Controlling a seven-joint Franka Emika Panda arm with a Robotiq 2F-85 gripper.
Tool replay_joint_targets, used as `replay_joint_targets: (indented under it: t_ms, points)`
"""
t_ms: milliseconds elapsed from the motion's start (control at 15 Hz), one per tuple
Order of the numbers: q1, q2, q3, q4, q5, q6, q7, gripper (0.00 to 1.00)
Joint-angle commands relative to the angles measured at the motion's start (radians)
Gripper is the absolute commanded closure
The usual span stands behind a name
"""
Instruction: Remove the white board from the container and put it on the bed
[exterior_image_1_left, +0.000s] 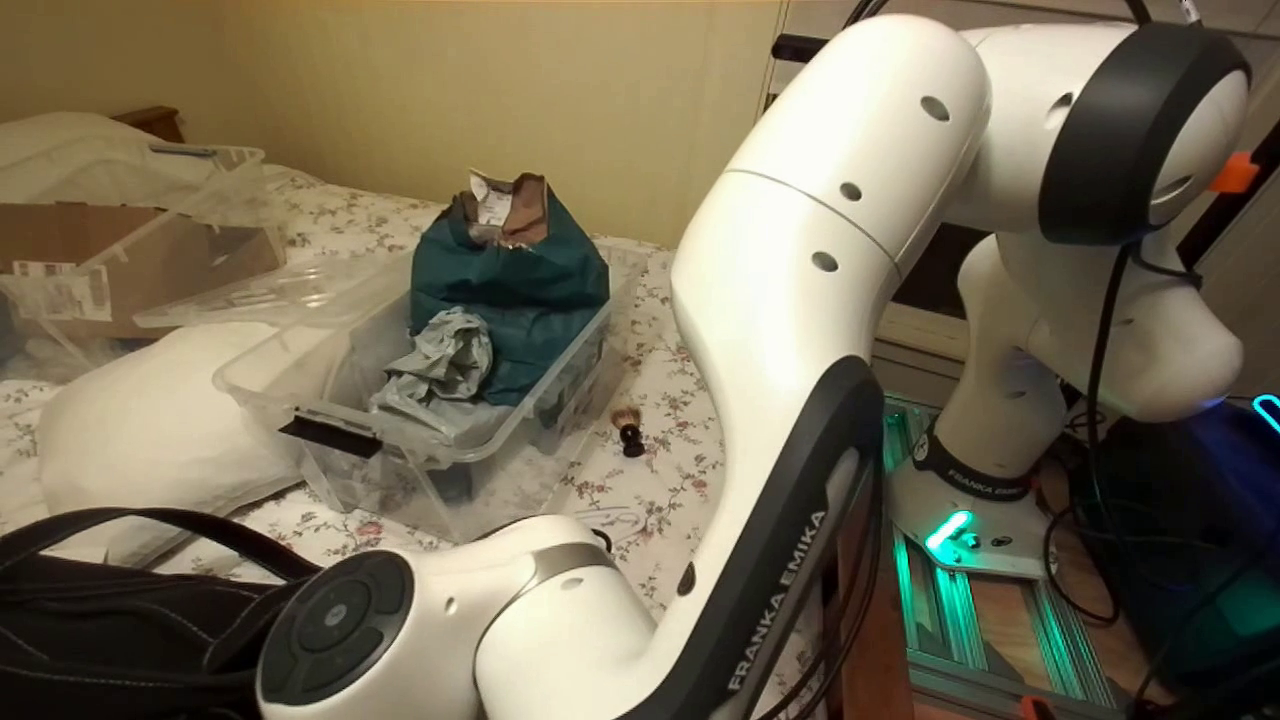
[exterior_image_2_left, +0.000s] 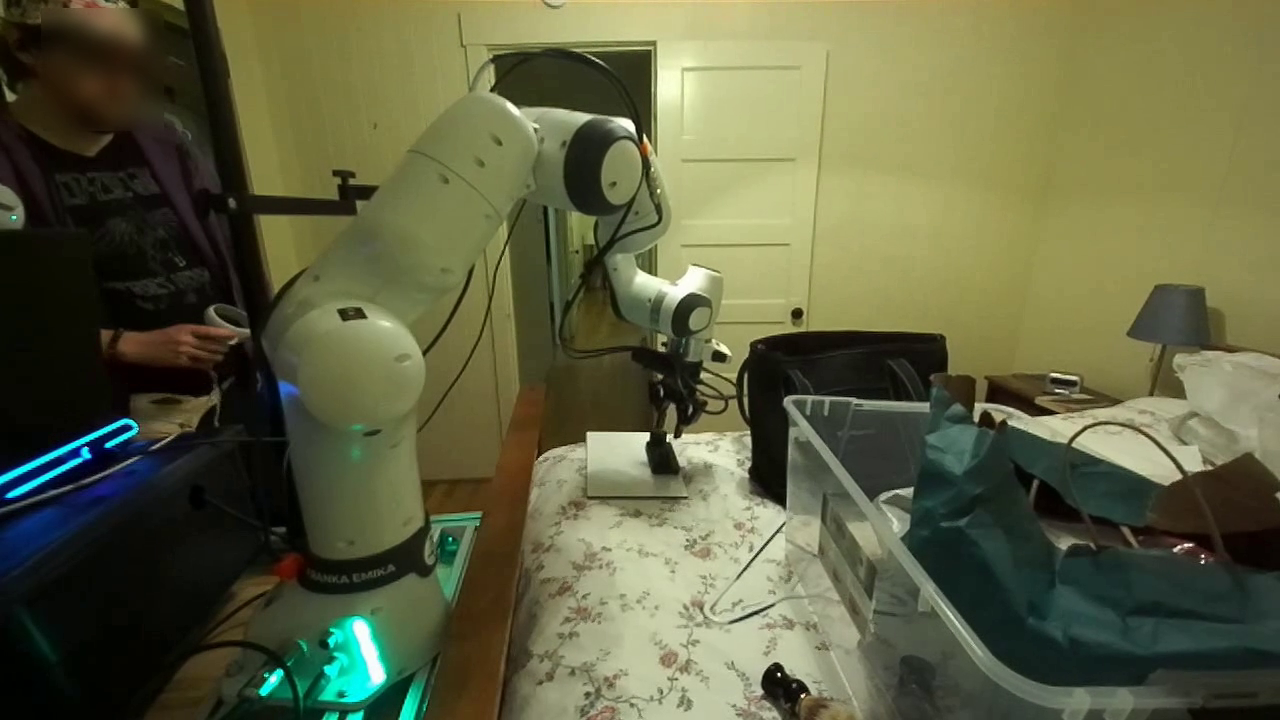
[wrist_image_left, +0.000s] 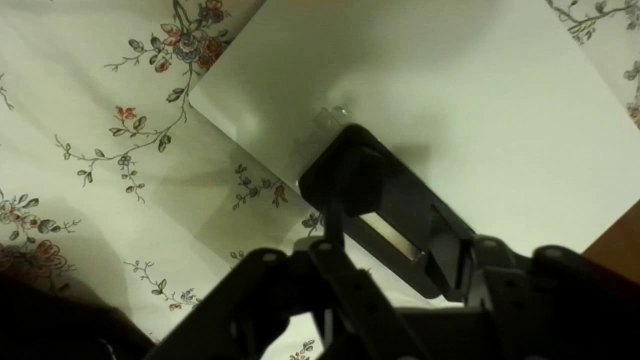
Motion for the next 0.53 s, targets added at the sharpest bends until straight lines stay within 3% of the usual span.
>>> replay_joint_targets:
  t_ms: [0, 200, 333, 467]
  points:
    - [-0.062, -0.037, 0.051, 0.033, 0.070, -0.055, -0.043, 0.18]
    - [-0.114, -0.141, 0.047, 0.018, 0.092, -0.168, -0.037, 0.01]
    - [-0.142, -0.223, 0.023, -0.003, 0.094, -0.293, -0.011, 0.00]
    - [-0.197, -0.290, 0.039, -0.020, 0.143, -0.392, -0.071, 0.00]
